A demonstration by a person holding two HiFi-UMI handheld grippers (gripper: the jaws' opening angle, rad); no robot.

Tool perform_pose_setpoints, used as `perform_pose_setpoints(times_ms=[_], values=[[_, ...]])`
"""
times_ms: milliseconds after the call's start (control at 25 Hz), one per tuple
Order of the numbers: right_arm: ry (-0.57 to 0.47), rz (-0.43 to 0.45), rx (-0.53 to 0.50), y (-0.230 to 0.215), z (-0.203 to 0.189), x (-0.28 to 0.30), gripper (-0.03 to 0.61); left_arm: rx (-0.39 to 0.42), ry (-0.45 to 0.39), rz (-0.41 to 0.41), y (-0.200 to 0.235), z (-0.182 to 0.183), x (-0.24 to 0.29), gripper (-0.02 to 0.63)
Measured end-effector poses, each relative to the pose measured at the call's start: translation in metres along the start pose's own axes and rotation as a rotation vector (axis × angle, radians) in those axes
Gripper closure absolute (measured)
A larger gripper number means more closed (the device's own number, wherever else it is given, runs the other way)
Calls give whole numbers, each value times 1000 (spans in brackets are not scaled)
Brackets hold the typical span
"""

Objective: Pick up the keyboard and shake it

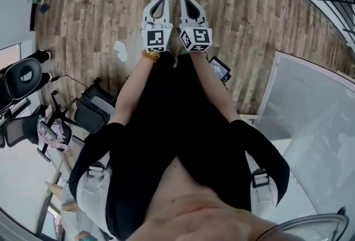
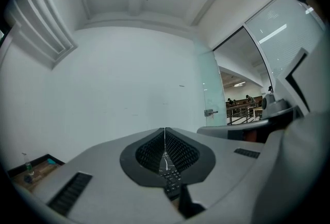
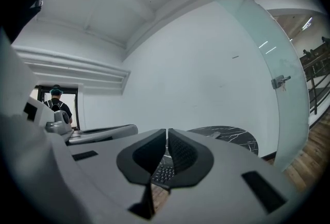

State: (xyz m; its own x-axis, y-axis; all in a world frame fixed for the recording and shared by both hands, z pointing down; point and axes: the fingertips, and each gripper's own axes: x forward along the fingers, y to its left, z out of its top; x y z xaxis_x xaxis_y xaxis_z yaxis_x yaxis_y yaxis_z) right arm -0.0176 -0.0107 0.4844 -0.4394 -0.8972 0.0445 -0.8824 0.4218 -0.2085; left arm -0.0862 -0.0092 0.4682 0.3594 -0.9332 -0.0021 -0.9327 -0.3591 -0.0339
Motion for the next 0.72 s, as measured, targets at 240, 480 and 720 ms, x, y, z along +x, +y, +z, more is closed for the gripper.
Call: perform_pose_setpoints(times_ms=[240, 480, 720], values=[[12, -29, 38, -20, -5, 16, 548, -21, -1, -4, 4, -1, 22, 600], [43, -36, 131, -47, -25, 38, 548, -19, 17, -9, 3, -3, 52, 600], [64, -49, 214, -81, -48, 72, 546, 26, 53, -37, 2, -7, 88, 600]])
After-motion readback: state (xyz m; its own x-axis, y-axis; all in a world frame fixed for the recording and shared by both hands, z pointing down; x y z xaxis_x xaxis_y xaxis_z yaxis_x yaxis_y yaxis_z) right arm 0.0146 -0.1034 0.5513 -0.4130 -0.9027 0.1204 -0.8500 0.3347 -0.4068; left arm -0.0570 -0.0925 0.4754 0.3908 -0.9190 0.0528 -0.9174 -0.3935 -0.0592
